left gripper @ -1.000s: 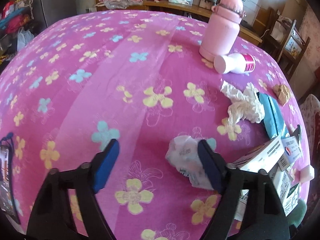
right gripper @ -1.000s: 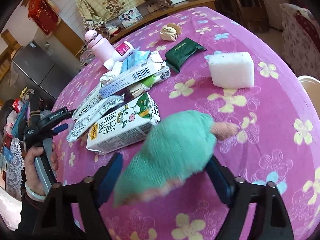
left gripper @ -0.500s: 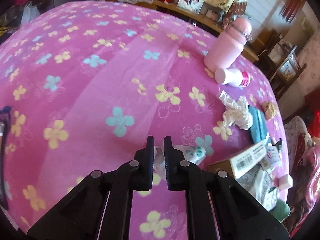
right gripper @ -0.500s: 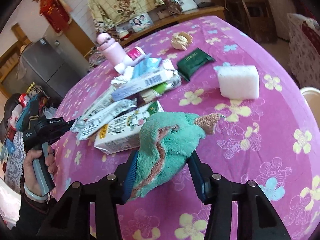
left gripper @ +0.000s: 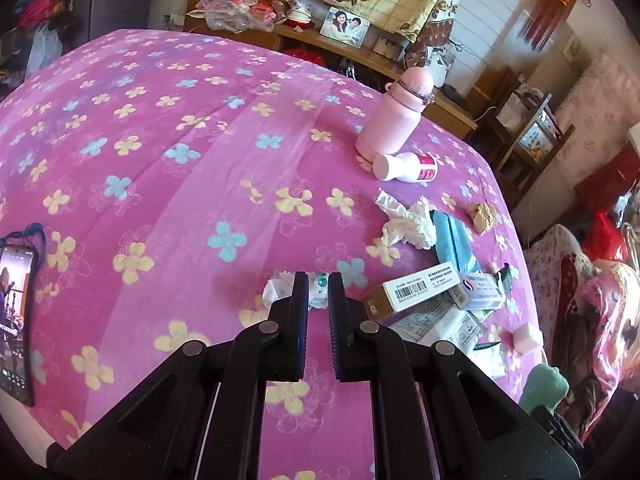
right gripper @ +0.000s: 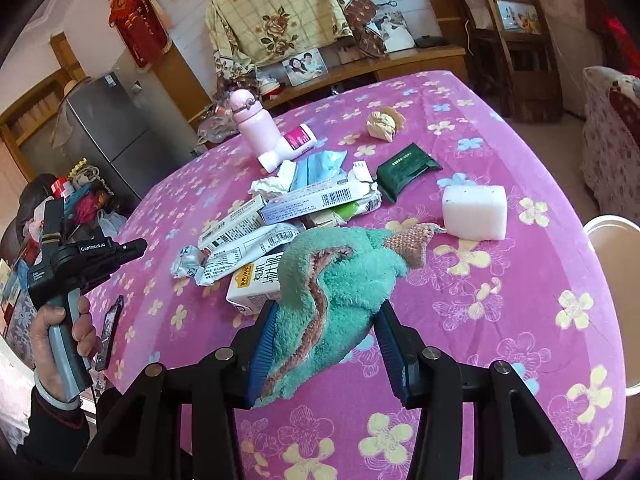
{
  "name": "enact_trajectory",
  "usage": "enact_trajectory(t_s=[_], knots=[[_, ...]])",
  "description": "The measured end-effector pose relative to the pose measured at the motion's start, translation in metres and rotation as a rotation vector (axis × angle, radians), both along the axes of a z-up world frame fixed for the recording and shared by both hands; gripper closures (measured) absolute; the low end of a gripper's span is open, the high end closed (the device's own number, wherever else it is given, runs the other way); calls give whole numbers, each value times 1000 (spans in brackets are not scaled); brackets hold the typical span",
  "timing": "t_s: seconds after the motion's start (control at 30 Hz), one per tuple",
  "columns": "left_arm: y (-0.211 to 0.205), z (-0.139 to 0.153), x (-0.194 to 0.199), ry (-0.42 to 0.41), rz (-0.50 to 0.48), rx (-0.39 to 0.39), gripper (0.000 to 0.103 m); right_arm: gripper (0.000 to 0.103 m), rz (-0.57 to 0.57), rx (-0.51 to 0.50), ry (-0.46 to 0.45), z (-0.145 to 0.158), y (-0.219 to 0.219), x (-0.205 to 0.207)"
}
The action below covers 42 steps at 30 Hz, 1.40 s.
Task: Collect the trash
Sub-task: 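Close the right gripper on the green towel while the left gripper grasps the wrapper, then carry both items over the white bucket and open both grippers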
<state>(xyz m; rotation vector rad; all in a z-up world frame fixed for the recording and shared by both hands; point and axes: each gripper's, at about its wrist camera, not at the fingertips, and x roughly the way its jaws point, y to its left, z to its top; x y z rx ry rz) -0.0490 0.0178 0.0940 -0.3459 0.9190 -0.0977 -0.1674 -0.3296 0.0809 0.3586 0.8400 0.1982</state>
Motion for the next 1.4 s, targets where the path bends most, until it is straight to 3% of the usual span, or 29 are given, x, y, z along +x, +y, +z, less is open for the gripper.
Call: enact_trajectory(t_s=[0.3, 0.33, 0.4, 0.47, 0.53, 0.67, 0.77, 0.9, 1.1, 1.4], knots=[[6, -39, 16, 94, 52, 25, 91, 56, -16, -14, 14, -1, -4, -4], [6, -42, 17, 94, 46, 28, 86, 56, -15, -9, 20, -3, -5, -3], [1, -48, 19, 75, 16, 58, 50, 56, -20, -6, 28, -6, -7, -1], [-7, -51, 19, 28, 1, 138, 39, 56, -21, -2, 40, -9, -7, 0], [-14, -54, 22, 6, -15, 210, 39, 56, -16, 1, 52, -12, -6, 1], [-28, -71, 36, 43, -70, 314, 40, 56, -5, 4, 71, -17, -3, 6], [-24, -81, 41, 81, -77, 268, 71, 56, 1, 8, 69, -17, -2, 6], [-12, -73, 35, 72, -64, 183, 89, 56, -2, 9, 58, -14, -4, 5], [-20, -36, 7, 15, -89, 128, 90, 56, -5, 16, 28, -6, -8, -1], [-86, 19, -33, -90, -249, 97, 90, 56, -30, -7, -12, 13, -25, -13]])
